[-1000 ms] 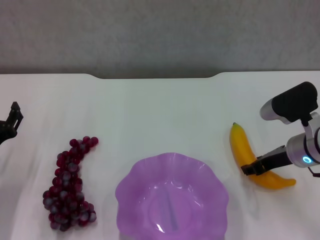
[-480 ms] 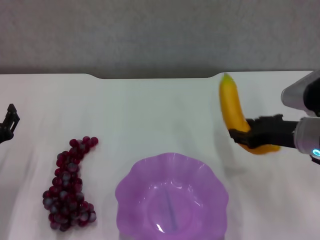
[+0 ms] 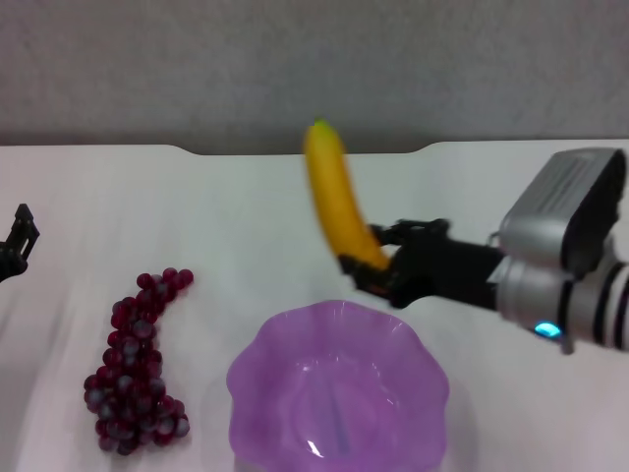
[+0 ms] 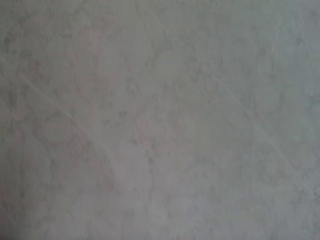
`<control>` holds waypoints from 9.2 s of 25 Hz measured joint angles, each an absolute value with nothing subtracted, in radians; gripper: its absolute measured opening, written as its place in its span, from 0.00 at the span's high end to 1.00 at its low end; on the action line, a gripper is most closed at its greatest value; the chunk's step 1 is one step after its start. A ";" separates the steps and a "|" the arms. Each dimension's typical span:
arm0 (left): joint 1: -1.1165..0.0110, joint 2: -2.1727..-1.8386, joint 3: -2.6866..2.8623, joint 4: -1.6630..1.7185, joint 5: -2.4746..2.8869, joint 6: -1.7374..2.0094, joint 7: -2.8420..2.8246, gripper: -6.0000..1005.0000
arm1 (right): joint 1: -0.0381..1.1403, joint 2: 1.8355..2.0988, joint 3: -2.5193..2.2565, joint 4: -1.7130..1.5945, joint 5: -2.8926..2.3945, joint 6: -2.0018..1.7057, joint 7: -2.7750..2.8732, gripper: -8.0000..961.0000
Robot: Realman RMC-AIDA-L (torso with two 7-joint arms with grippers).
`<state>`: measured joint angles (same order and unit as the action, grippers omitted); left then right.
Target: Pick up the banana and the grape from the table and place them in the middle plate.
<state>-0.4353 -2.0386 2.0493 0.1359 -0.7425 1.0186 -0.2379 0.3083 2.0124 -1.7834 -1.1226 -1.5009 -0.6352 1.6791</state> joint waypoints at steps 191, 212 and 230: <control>-0.509 -2.037 1.610 1.138 -0.307 -1.088 0.198 0.67 | 0.396 2.026 -1.809 -0.278 -0.064 -0.842 0.399 0.08; -0.490 -2.037 1.614 1.145 -0.308 -1.061 0.206 0.78 | 0.396 2.026 -1.815 -0.278 -0.064 -0.839 0.399 0.07; -0.298 -2.034 1.613 1.460 -0.313 -0.992 0.213 0.79 | 0.391 2.026 -1.815 -0.278 -0.064 -0.839 0.397 0.07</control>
<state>-0.2982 -2.0341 1.6133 1.4597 -0.3128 -0.9924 0.2128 0.3911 2.0258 -1.8147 -0.2776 -0.0644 -0.8390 0.3972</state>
